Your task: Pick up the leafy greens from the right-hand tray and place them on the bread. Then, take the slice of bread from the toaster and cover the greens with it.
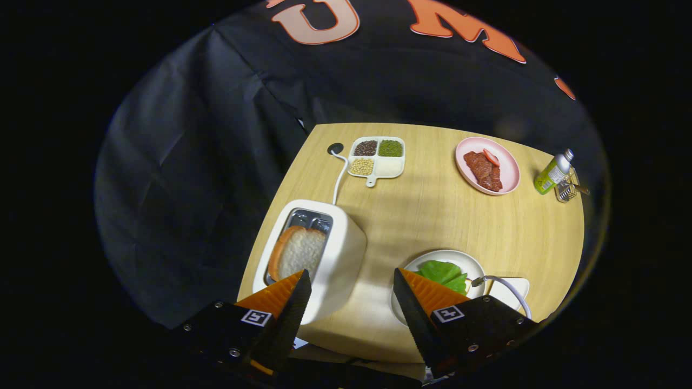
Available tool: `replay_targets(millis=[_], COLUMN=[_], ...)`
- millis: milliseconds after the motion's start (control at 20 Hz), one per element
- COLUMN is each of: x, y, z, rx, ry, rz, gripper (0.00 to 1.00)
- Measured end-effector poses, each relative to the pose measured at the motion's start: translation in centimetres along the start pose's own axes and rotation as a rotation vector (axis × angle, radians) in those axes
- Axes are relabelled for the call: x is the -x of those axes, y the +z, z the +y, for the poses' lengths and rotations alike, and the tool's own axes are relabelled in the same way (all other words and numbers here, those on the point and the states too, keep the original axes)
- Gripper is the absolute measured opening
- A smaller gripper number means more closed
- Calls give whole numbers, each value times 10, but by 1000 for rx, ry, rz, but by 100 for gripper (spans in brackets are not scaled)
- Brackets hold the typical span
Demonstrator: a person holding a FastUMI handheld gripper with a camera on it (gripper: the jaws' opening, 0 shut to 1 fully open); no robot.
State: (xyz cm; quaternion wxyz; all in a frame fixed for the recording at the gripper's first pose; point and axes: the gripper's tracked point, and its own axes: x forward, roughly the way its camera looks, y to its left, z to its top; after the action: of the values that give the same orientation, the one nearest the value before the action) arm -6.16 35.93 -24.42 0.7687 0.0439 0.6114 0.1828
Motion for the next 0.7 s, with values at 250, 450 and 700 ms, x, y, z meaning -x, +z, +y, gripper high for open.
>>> replay_targets(millis=[250,450,700], x=[-16,-38,-55], y=[15,16,6], z=[43,46,44], rx=[33,28,35], ry=[-20,-74,-128], rz=[33,75,133], gripper=[93,91,85])
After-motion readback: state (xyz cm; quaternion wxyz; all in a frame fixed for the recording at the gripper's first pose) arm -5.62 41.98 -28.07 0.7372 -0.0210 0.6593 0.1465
